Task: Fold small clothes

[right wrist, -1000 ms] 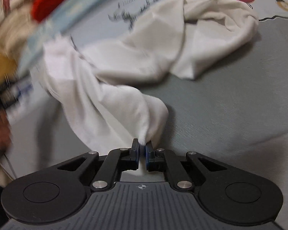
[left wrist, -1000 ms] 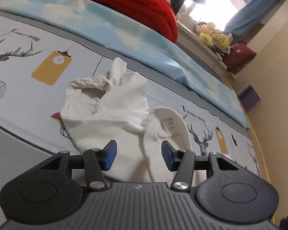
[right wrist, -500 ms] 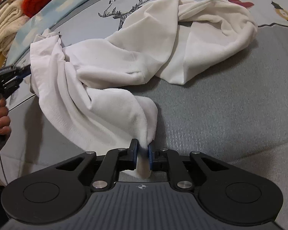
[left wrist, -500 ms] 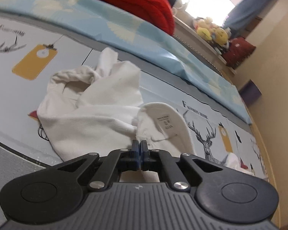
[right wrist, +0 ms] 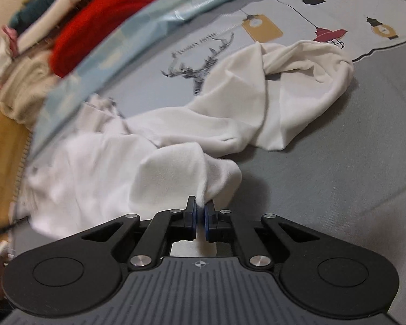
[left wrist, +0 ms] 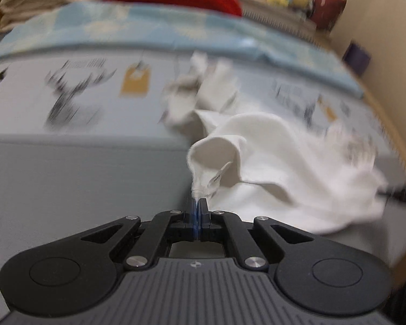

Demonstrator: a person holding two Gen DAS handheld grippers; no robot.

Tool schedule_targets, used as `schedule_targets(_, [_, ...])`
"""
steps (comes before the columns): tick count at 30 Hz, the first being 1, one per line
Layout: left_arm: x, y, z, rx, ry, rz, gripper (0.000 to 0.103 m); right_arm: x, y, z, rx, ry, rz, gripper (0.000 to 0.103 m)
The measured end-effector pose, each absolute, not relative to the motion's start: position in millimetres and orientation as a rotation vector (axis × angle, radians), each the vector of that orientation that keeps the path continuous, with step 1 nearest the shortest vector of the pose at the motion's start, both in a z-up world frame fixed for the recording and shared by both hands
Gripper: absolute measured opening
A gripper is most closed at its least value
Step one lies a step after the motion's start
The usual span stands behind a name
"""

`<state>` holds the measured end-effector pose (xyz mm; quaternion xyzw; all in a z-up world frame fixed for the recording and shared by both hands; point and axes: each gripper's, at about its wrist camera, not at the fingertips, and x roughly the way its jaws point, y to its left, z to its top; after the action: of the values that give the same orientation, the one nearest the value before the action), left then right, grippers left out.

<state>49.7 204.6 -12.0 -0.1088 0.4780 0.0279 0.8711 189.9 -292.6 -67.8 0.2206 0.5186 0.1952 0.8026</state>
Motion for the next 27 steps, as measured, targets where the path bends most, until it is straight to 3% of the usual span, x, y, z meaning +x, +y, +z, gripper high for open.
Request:
schedule_targets(5, [-11.0, 210.6, -44.4, -0.181, 1.219, -0.022, 0.000, 158.5, -300.8, -76.1, 0.391, 1.264, 0.402, 0.004])
schedule_targets(8, [-17.2, 225.3, -53.4, -0.185, 1.238, 0.015, 0.002, 143.9, -297.8, -89.2, 0.234, 1.333, 0.382, 0.006])
schedule_targets(11, [-10.4, 243.6, -52.9, -0.292, 1.209, 0.052, 0.020, 140.1, -299.2, -88.4, 0.223, 1.296, 0.388, 0.009])
schedule_targets(13, [-0.7, 246.1, -52.7, -0.337, 1.193, 0.078, 0.046, 143.7, -301.6, -89.4, 0.252, 1.278, 0.365, 0.018])
schedule_targets(17, [22.7, 241.2, -66.1, -0.402, 1.190, 0.116, 0.056, 153.3, -299.6, -95.0, 0.261, 1.255, 0.295, 0.035])
schedule_targets(19, [35.9, 234.2, -74.8, -0.406, 1.206, 0.145, 0.060, 159.0, -295.3, -100.1, 0.269, 1.258, 0.277, 0.039])
schedule_targets(23, [55.4, 218.9, -94.7, -0.334, 1.280, 0.171, 0.059, 163.8, -276.1, -113.7, 0.223, 1.307, 0.291, 0.038])
schedule_targets(24, [56.3, 215.0, -98.6, -0.298, 1.307, 0.161, 0.049, 163.7, -269.3, -116.2, 0.193, 1.318, 0.300, 0.038])
schedule_targets(25, [56.6, 211.2, -102.0, -0.259, 1.333, 0.140, 0.013, 163.3, -264.3, -117.3, 0.166, 1.325, 0.313, 0.030])
schedule_targets(26, [55.5, 207.8, -102.6, -0.221, 1.352, 0.112, 0.006, 162.4, -260.9, -115.8, 0.148, 1.320, 0.324, 0.006])
schedule_targets(27, [52.7, 205.7, -97.1, -0.186, 1.334, 0.094, 0.006, 162.1, -259.9, -110.9, 0.137, 1.299, 0.332, 0.004])
